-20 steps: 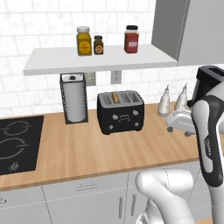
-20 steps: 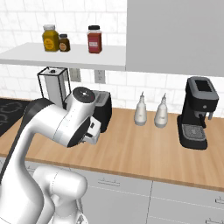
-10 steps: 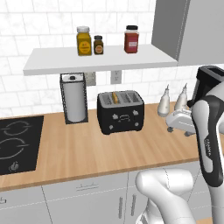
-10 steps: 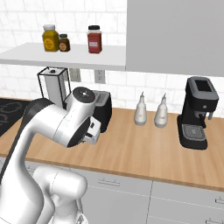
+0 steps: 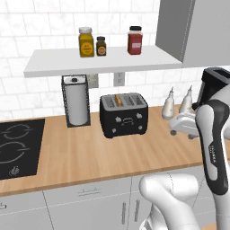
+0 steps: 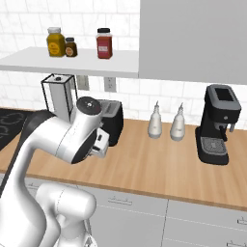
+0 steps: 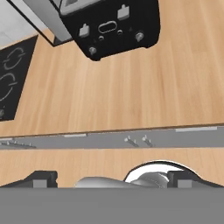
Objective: Start the toaster. Once the lever pops up, take the bread to the plate on the dining counter.
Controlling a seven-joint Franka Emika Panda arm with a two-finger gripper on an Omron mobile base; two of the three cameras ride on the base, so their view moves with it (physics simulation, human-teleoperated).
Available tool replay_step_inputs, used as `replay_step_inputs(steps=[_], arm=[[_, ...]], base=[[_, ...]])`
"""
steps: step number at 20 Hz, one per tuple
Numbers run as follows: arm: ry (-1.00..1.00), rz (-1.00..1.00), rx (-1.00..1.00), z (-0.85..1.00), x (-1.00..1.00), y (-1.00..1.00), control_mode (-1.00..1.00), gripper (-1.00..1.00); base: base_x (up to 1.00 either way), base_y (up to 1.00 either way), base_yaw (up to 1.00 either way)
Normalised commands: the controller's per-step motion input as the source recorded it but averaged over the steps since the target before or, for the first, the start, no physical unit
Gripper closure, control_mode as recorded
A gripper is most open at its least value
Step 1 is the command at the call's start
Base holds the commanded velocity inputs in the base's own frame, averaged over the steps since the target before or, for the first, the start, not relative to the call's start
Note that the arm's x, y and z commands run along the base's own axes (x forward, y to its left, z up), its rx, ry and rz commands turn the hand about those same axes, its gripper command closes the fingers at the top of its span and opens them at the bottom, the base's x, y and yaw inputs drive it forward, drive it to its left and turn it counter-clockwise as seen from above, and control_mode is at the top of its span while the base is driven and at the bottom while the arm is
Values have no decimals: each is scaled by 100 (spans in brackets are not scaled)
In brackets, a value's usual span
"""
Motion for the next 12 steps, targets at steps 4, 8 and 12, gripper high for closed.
replay_step_inputs(steps=[4, 8, 12], arm=[[-18, 0, -11, 40, 3, 40, -100, -100], [-6, 2, -16, 68, 48, 39, -100, -100], [0, 14, -5, 54, 73, 17, -100, -100]], base=[[0, 0, 0], [0, 0, 0], [0, 0, 0]])
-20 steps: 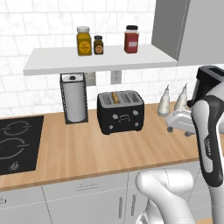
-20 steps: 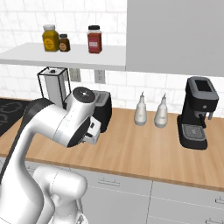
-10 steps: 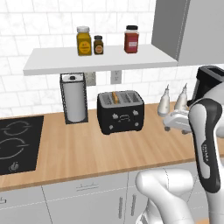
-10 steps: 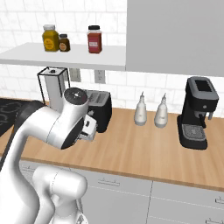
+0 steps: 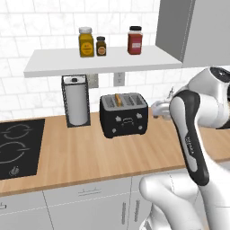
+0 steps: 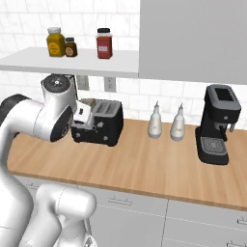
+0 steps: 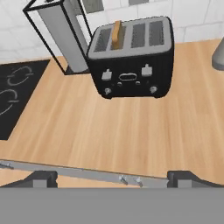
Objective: Start the toaster. Once the lever pops up, take the bread to the plate on the dining counter.
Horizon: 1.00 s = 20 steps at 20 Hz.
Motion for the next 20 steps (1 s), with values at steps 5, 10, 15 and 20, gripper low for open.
replay_step_inputs(steps=[5, 10, 15, 20], arm=[[1, 5, -15, 35, 49, 27, -100, -100], [0, 0, -15, -2, 26, 41, -100, -100], [-8, -4, -3, -29, 23, 12, -100, -100], [-17, 0, 1, -35, 16, 0, -100, -100]], base=[[0, 0, 0], [0, 0, 0], [0, 0, 0], [0, 0, 0]])
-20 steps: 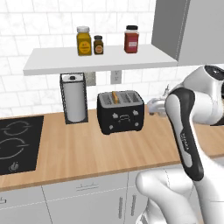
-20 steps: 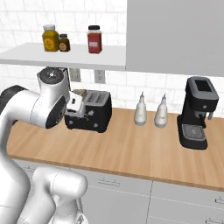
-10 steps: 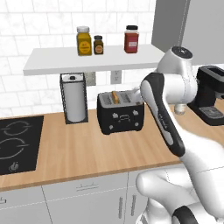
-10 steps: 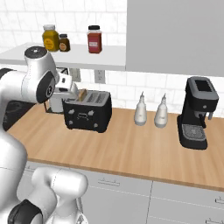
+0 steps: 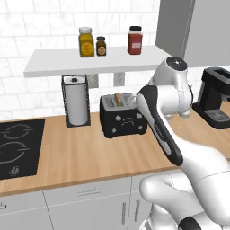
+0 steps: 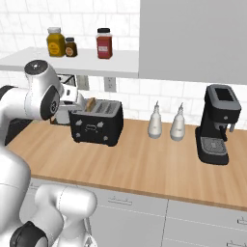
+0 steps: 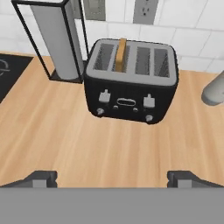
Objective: Start the toaster. Once the lever pops up, take the bread to the plate on the dining counter.
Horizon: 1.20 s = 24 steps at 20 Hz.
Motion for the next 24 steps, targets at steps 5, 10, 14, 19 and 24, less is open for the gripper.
replay_step_inputs(steps=[5, 10, 14, 19, 24], arm=[[-18, 0, 0, -16, 28, 3, -100, -100], [-9, 0, 5, -2, 37, 0, -100, -100], [3, 0, 12, 0, 59, 0, -100, -100], [3, 0, 4, 0, 47, 0, -100, -100], [1, 0, -1, -7, 34, 0, -100, -100]], base=[[0, 0, 0], [0, 0, 0], [0, 0, 0], [0, 0, 0], [0, 0, 0]])
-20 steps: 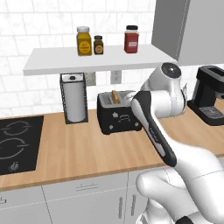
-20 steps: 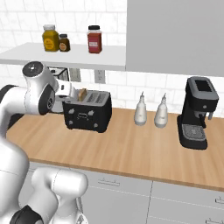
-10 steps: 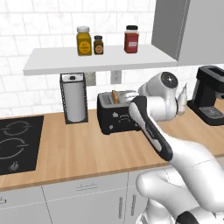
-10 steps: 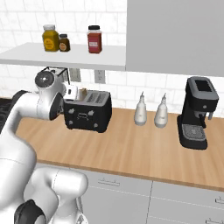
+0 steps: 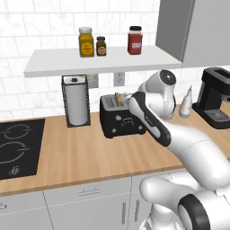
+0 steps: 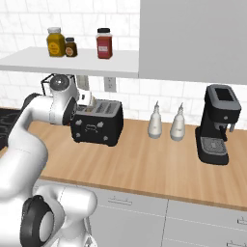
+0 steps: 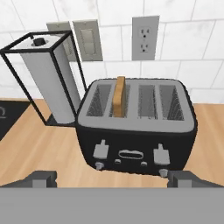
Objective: Start the toaster. Once the lever pops up, take the bread to the plate on the dining counter.
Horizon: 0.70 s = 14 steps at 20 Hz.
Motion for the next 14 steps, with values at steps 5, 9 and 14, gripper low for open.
replay_step_inputs(steps=[5, 9, 14], arm=[[0, 0, -3, -36, 18, 0, -100, -100], [0, 0, 0, -31, 19, 0, -100, -100], [0, 0, 0, -24, 23, 4, -100, -100]], base=[[0, 0, 0], [0, 0, 0], [0, 0, 0]])
